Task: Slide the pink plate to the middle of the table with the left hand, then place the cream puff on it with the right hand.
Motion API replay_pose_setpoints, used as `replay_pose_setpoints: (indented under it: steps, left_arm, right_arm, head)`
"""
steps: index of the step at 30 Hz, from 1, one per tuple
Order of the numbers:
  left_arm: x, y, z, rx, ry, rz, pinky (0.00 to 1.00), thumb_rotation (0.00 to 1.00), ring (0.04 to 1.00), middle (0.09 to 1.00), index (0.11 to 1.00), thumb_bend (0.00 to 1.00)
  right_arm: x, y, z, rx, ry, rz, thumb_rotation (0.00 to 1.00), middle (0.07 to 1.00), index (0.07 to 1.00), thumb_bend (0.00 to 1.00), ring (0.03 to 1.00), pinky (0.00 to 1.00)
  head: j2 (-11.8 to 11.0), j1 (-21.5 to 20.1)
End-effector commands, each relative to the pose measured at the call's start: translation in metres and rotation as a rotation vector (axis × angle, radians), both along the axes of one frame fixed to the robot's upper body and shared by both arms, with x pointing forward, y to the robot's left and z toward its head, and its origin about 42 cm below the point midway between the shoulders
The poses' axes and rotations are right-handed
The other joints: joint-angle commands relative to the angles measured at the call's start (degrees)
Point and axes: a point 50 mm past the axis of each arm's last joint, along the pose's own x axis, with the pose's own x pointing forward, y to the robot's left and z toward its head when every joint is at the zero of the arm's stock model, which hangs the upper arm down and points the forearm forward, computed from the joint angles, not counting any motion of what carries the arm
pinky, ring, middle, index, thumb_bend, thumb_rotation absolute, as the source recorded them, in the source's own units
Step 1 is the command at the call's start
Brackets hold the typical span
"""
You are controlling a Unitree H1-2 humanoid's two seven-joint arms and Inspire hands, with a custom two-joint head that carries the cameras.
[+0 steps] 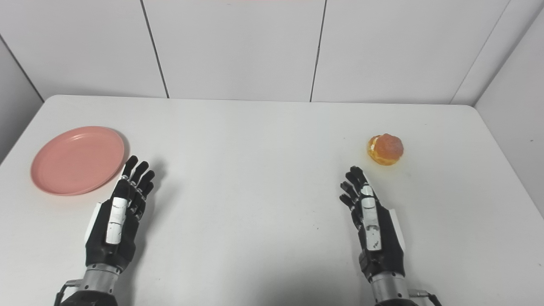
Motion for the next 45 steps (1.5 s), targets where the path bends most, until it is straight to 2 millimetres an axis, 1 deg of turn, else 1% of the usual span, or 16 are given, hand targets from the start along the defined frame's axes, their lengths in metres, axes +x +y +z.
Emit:
replay_pose_setpoints:
  steps: [1,20,23,24,26,27,31,35,38,41,42,43,44,45]
  left_arm:
    - [0.003,-0.001,0.01,0.004,-0.062,-0.018,1.0,0.81,0.963,0.976,0.966,0.83]
    - [0.002,-0.002,0.01,0.003,-0.06,-0.007,0.99,0.79,0.943,0.957,0.96,0.85]
    - [0.003,-0.003,0.008,0.003,-0.057,-0.006,0.98,0.79,0.941,0.952,0.956,0.85]
    - [0.003,-0.003,0.006,0.002,-0.054,-0.005,0.97,0.79,0.941,0.952,0.955,0.85]
    - [0.003,-0.004,0.004,0.0,-0.053,-0.006,0.97,0.79,0.943,0.95,0.953,0.86]
    - [0.004,-0.006,0.001,-0.002,-0.054,-0.01,0.97,0.79,0.945,0.952,0.953,0.85]
    - [0.007,-0.017,-0.009,-0.007,-0.051,-0.016,0.99,0.81,0.96,0.964,0.955,0.84]
    - [0.004,-0.031,-0.007,0.02,-0.04,-0.015,1.0,0.82,0.965,0.971,0.969,0.81]
    - [0.005,-0.042,-0.01,0.031,-0.04,-0.014,1.0,0.83,0.974,0.98,0.983,0.79]
    - [0.006,-0.051,-0.015,0.044,-0.038,-0.004,1.0,0.84,0.963,0.972,0.987,0.78]
    - [0.006,-0.054,-0.017,0.038,-0.039,-0.006,1.0,0.84,0.962,0.972,0.985,0.77]
    - [0.006,-0.056,-0.019,0.033,-0.039,-0.007,1.0,0.84,0.963,0.974,0.983,0.75]
    - [0.007,-0.06,-0.022,0.029,-0.042,-0.007,1.0,0.84,0.959,0.971,0.978,0.73]
    - [0.007,-0.062,-0.024,0.028,-0.045,-0.005,1.0,0.84,0.957,0.97,0.977,0.73]
  right_arm:
    - [-0.001,-0.001,0.013,0.0,-0.076,0.003,0.99,0.925,0.914,0.83,0.907,0.9]
    - [-0.001,-0.001,0.013,0.011,-0.069,0.017,0.99,0.93,0.916,0.84,0.915,0.91]
    - [-0.002,-0.001,0.011,0.01,-0.064,0.014,0.99,0.927,0.914,0.84,0.912,0.9]
    - [-0.002,-0.002,0.01,0.01,-0.062,0.014,0.99,0.927,0.914,0.84,0.912,0.9]
    - [-0.001,-0.002,0.008,0.014,-0.059,0.015,0.98,0.927,0.913,0.85,0.914,0.9]
    - [-0.001,-0.004,0.005,0.012,-0.057,0.016,0.98,0.927,0.912,0.85,0.914,0.91]
    - [-0.001,-0.014,-0.006,-0.004,-0.05,0.021,1.0,0.935,0.92,0.85,0.92,0.92]
    - [0.0,-0.027,-0.015,-0.001,-0.046,0.022,1.0,0.94,0.922,0.85,0.923,0.92]
    - [0.001,-0.037,-0.023,-0.005,-0.044,0.027,1.0,0.944,0.918,0.85,0.93,0.94]
    - [0.001,-0.046,-0.029,-0.011,-0.045,0.031,1.0,0.951,0.925,0.84,0.936,0.95]
    - [0.001,-0.05,-0.032,-0.012,-0.044,0.032,1.0,0.953,0.929,0.84,0.938,0.95]
    - [0.001,-0.053,-0.034,-0.012,-0.043,0.033,1.0,0.955,0.935,0.84,0.94,0.95]
    - [0.001,-0.057,-0.037,-0.017,-0.041,0.032,1.0,0.963,0.945,0.84,0.945,0.96]
    - [0.001,-0.059,-0.039,-0.02,-0.04,0.033,1.0,0.965,0.947,0.84,0.947,0.97]
  head:
    - [0.05,0.05]
    - [0.1,0.01]
    - [-0.52,0.23]
    - [-1.09,0.55]
    - [-1.25,0.71]
    - [-2.83,2.46]
    - [-4.7,6.54]
    - [-6.44,9.97]
    - [-8.28,12.53]
    - [-9.6,14.75]
    - [-10.74,16.5]
    - [-10.94,16.77]
    - [-12.12,18.18]
    - [-12.12,18.18]
